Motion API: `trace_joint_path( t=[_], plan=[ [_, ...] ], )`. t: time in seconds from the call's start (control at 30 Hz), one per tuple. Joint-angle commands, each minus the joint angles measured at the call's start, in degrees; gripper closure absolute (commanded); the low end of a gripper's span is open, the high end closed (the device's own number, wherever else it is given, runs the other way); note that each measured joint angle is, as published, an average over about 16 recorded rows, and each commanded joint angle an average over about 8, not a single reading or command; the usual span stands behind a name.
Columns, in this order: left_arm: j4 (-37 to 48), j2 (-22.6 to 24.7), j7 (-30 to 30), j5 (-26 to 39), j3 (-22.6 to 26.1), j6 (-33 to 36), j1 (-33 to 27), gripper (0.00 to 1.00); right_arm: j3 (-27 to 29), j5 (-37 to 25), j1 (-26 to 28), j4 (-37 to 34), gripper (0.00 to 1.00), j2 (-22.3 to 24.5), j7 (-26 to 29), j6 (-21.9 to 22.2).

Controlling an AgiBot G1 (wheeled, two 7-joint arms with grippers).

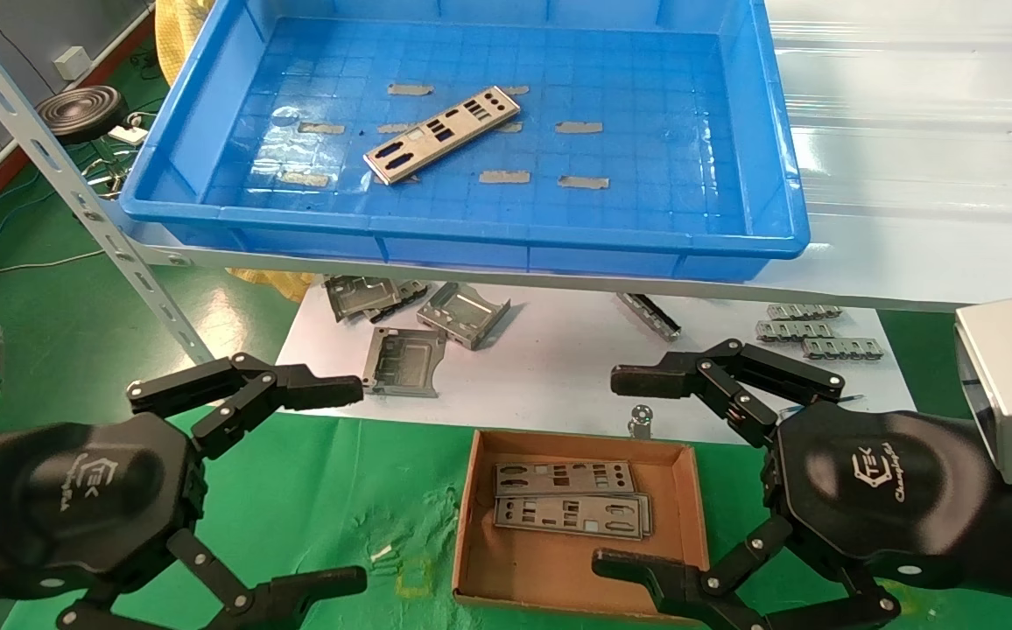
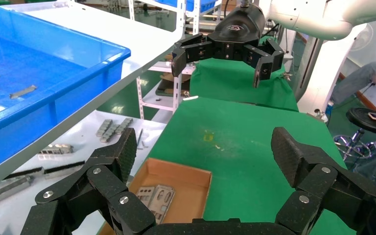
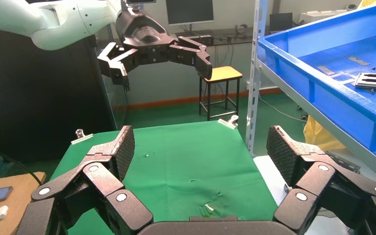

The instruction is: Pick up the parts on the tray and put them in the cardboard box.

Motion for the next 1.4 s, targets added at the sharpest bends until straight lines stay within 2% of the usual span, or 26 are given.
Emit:
trace_joint_path(
  t=[0.03, 0.27, 0.53, 1.4],
  plan=[
    [0.00, 0.00, 0.00, 0.00, 0.00, 0.00, 0.00, 0.00, 0.00, 0.00, 0.00, 0.00, 0.00, 0.00, 0.00, 0.00],
    [0.00, 0.00, 0.00, 0.00, 0.00, 0.00, 0.00, 0.00, 0.00, 0.00, 0.00, 0.00, 0.01, 0.00, 0.00, 0.00],
    [0.00, 0.00, 0.00, 0.00, 0.00, 0.00, 0.00, 0.00, 0.00, 0.00, 0.00, 0.00, 1.00, 0.00, 0.00, 0.00],
    [0.00, 0.00, 0.00, 0.00, 0.00, 0.00, 0.00, 0.00, 0.00, 0.00, 0.00, 0.00, 1.00, 0.00, 0.00, 0.00]
  ],
)
